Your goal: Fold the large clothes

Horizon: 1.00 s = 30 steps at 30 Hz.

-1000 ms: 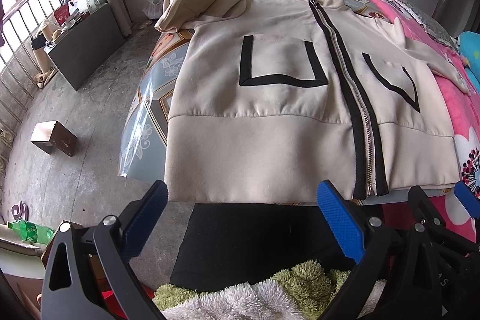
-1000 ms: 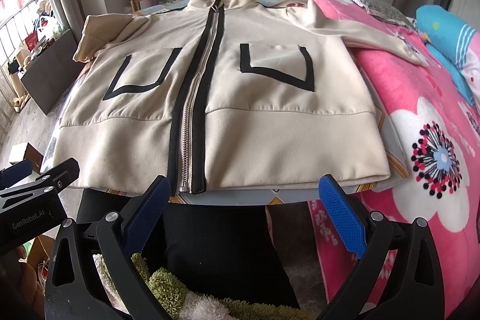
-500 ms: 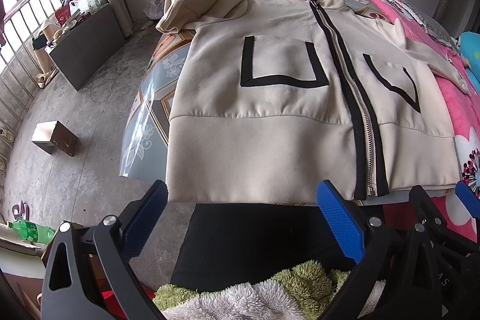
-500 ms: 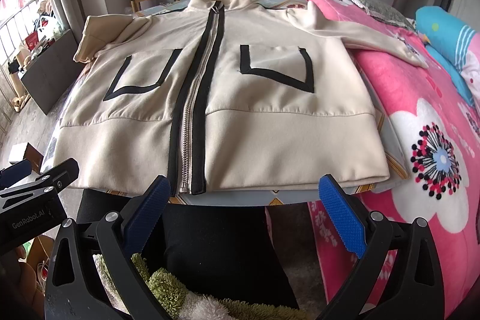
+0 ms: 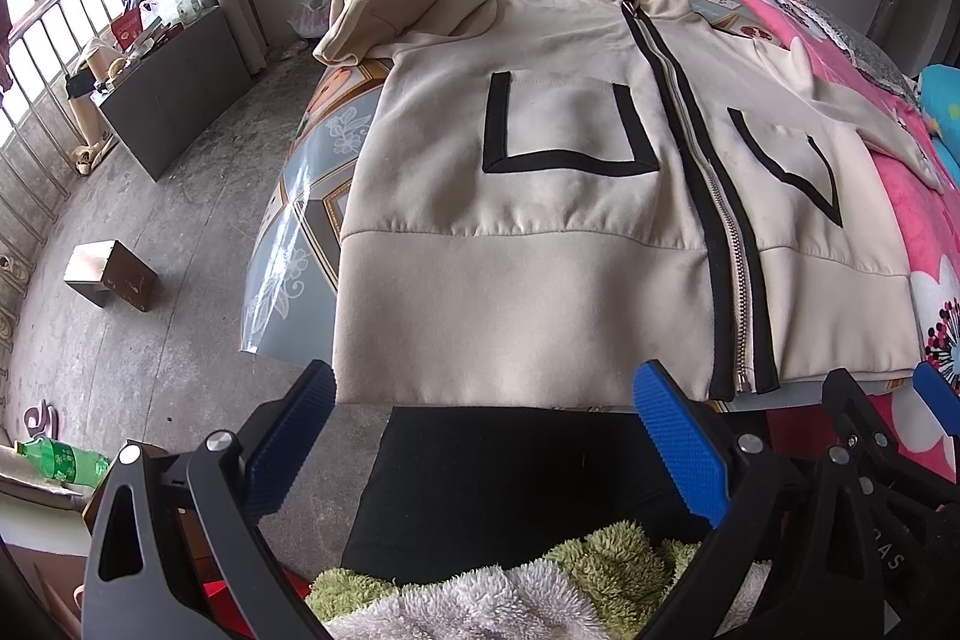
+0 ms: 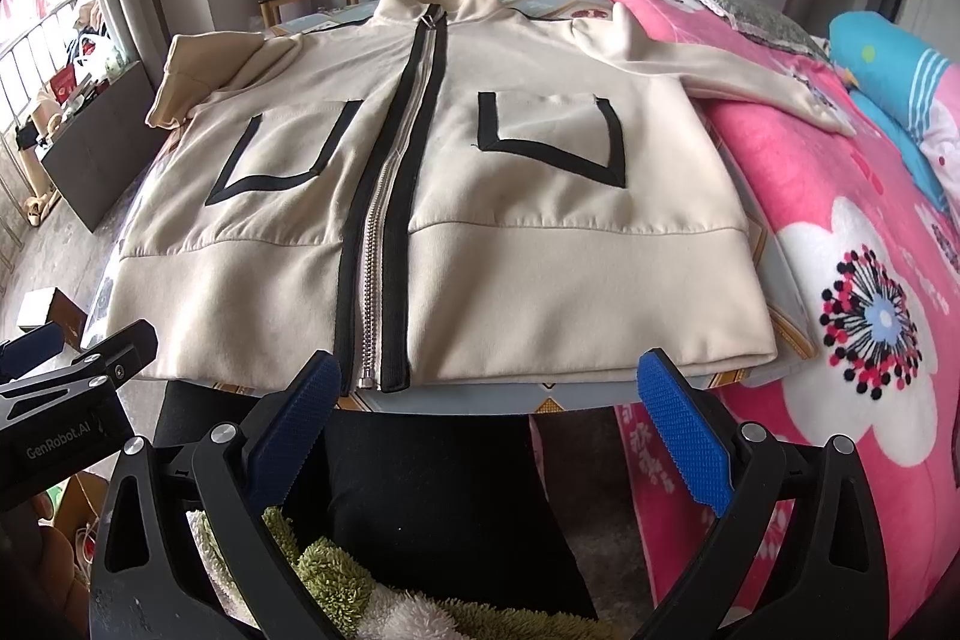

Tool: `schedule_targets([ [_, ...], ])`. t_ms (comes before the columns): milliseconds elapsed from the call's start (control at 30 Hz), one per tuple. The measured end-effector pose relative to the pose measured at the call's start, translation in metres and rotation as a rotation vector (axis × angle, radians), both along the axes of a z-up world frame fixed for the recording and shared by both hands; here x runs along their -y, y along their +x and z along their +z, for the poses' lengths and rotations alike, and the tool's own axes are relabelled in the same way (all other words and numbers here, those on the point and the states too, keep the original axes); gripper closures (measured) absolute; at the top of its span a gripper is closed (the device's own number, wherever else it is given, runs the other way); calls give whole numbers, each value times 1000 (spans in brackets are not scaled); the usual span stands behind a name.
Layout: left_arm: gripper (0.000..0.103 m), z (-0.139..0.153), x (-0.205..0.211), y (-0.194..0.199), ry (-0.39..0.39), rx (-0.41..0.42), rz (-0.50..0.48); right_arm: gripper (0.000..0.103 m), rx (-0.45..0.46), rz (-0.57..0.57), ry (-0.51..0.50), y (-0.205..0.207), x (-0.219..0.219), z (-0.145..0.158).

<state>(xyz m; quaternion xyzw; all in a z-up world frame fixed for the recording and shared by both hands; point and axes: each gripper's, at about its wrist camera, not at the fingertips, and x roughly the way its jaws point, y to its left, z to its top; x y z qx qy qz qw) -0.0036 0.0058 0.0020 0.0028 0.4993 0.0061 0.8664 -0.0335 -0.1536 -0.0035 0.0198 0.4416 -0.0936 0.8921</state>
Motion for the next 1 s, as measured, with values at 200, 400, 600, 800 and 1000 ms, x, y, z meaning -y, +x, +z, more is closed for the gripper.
schedule_targets([
  [200,5,0,0,0,0,0,1,7,3,-2,-1,1,1,1],
  [400,5,0,-1,1,-2,-1,2,7,7,-4,-8,2,1,3],
  [600,5,-1,-5,2,-8,-3,3,7,17,-8,-13,2,0,4],
  [800,5,-1,-7,7,-12,8,-26,7,25,0,8,8,1,8],
  [1000,5,5,-19,23,1,54,-44,7,68,-29,17,17,5,15],
])
